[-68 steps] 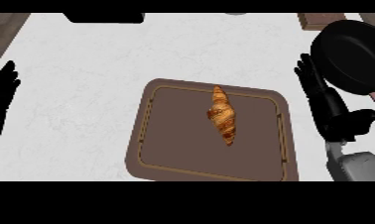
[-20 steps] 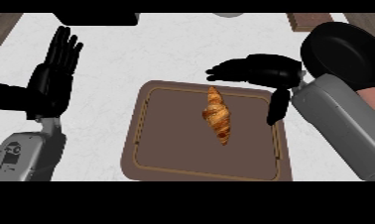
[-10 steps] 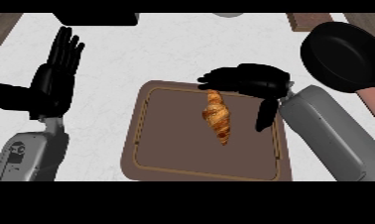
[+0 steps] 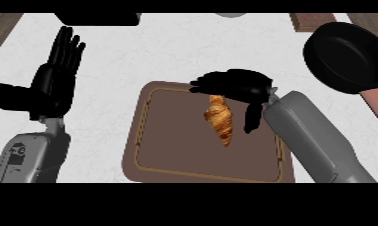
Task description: Pick the croissant from the tray and place it in the pot
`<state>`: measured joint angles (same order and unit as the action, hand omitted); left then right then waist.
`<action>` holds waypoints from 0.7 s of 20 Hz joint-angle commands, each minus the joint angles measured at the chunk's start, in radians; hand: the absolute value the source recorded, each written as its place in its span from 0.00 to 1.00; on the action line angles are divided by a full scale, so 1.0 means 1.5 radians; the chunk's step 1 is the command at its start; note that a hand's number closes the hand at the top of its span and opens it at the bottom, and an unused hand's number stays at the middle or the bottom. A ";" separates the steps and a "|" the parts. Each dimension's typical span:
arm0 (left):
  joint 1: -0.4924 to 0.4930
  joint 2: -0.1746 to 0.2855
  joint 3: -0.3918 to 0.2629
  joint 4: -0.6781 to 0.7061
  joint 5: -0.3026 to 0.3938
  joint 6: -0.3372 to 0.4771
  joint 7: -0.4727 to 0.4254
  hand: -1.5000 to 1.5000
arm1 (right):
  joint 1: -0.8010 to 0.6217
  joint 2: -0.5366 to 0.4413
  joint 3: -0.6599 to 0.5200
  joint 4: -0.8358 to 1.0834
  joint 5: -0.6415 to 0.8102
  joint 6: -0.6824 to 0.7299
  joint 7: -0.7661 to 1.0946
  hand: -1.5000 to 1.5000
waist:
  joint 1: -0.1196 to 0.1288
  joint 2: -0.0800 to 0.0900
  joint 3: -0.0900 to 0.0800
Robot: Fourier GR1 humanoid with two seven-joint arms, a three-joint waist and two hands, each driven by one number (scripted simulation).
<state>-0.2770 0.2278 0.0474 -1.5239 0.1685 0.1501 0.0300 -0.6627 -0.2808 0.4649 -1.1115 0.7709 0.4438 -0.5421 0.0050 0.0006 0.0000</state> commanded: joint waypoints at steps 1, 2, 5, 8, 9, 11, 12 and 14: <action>-0.001 -0.001 0.019 0.053 0.002 -0.028 -0.050 0.50 | 0.015 0.048 0.011 0.056 0.052 -0.052 -0.027 0.00 | 0.000 0.001 0.000; 0.021 0.028 0.040 -0.003 0.036 -0.057 -0.004 0.50 | 0.002 0.060 -0.001 0.063 0.054 -0.045 -0.016 0.00 | 0.003 0.000 0.000; -0.035 0.000 0.026 0.045 -0.005 -0.021 -0.009 0.50 | 0.022 0.041 -0.021 0.024 0.060 -0.008 -0.050 0.00 | -0.003 0.000 0.000; 0.031 -0.012 0.014 -0.030 -0.016 -0.015 -0.006 0.50 | 0.029 0.048 -0.031 0.043 0.083 -0.015 -0.059 0.00 | -0.001 -0.001 0.000; -0.016 -0.012 0.013 -0.020 -0.011 -0.007 0.034 0.50 | 0.025 0.081 -0.014 0.106 0.103 -0.068 -0.073 0.00 | 0.001 0.000 0.000; -0.004 -0.020 0.015 0.000 -0.007 -0.015 0.011 0.50 | 0.002 0.115 -0.015 0.114 0.100 -0.051 -0.063 0.00 | 0.001 0.001 0.000; -0.035 -0.001 0.033 0.053 -0.007 -0.029 -0.012 0.50 | -0.036 0.112 -0.011 0.139 0.106 -0.040 -0.093 1.00 | 0.002 0.002 0.000; 0.003 -0.011 0.018 0.022 -0.016 -0.028 -0.031 0.50 | 0.027 0.127 0.036 0.124 0.136 -0.131 -0.140 1.00 | 0.006 0.003 0.000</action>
<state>-0.2910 0.2130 0.0747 -1.5041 0.1516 0.1219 0.0214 -0.6817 -0.1567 0.4640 -0.9869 0.9350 0.3726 -0.6778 0.0071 -0.0109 -0.0095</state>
